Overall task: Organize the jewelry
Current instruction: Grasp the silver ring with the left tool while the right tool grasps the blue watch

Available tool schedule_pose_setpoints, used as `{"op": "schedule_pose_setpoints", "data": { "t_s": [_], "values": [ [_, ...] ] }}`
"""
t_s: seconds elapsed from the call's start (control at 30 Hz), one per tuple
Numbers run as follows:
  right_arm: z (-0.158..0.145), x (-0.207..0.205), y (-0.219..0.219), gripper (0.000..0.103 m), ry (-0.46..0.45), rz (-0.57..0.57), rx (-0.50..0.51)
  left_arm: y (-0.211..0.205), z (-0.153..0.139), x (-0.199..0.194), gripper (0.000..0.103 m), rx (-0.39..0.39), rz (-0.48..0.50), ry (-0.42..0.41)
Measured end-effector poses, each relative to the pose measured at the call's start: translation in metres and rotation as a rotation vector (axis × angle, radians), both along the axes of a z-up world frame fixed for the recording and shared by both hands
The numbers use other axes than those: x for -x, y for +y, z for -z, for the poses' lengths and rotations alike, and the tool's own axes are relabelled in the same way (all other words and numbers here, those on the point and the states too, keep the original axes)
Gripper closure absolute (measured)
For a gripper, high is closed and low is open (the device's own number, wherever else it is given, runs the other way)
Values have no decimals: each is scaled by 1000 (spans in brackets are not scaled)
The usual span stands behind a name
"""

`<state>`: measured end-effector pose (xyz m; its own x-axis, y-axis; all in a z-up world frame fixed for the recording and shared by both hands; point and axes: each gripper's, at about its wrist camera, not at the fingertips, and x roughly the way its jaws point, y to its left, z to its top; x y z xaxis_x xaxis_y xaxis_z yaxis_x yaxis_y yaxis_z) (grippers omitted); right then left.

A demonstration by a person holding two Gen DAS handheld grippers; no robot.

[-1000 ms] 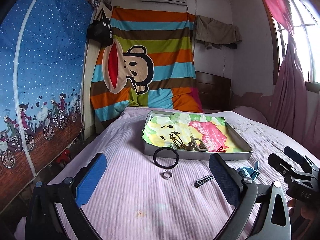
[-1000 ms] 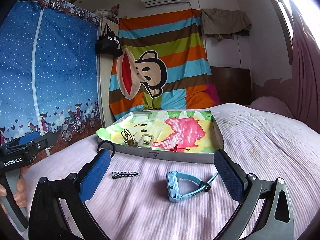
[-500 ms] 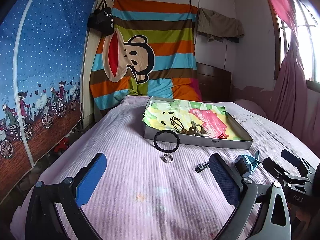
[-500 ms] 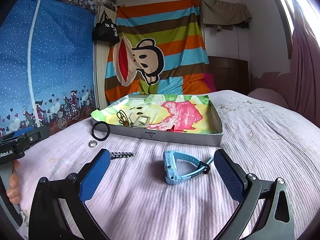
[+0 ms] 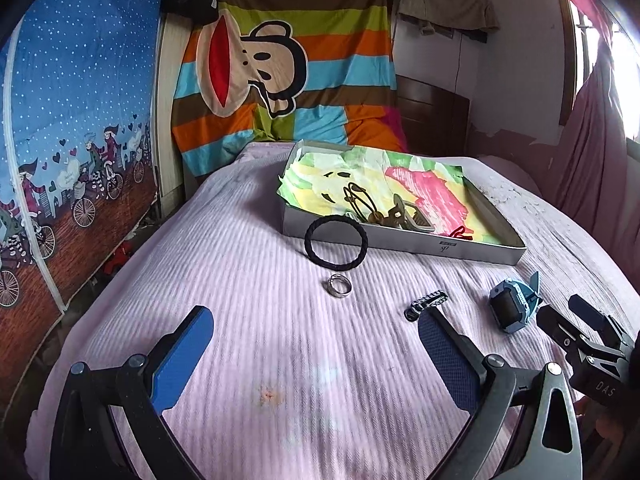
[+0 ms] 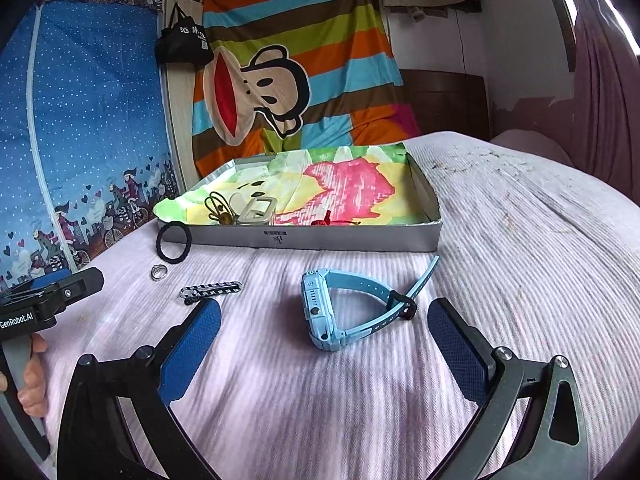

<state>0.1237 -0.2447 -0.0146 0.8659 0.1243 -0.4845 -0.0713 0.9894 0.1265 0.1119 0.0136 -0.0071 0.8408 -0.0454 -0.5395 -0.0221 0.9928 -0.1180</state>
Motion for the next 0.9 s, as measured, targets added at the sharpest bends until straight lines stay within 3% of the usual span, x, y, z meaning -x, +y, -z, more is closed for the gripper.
{"op": "schedule_pose_setpoints", "data": {
  "t_s": [0.2, 0.43, 0.8, 0.9],
  "values": [
    [20, -23, -5, 1, 95, 20, -45, 3, 16, -29, 0, 39, 32, 111],
    [37, -44, -7, 1, 152, 29, -86, -2, 20, -44, 1, 25, 57, 104],
    [45, -54, 3, 2, 146, 1, -92, -9, 27, -59, 42, 40, 137, 112],
    [44, -53, 5, 12, 135, -2, -84, -12, 29, -62, 53, 34, 142, 123]
  ]
}}
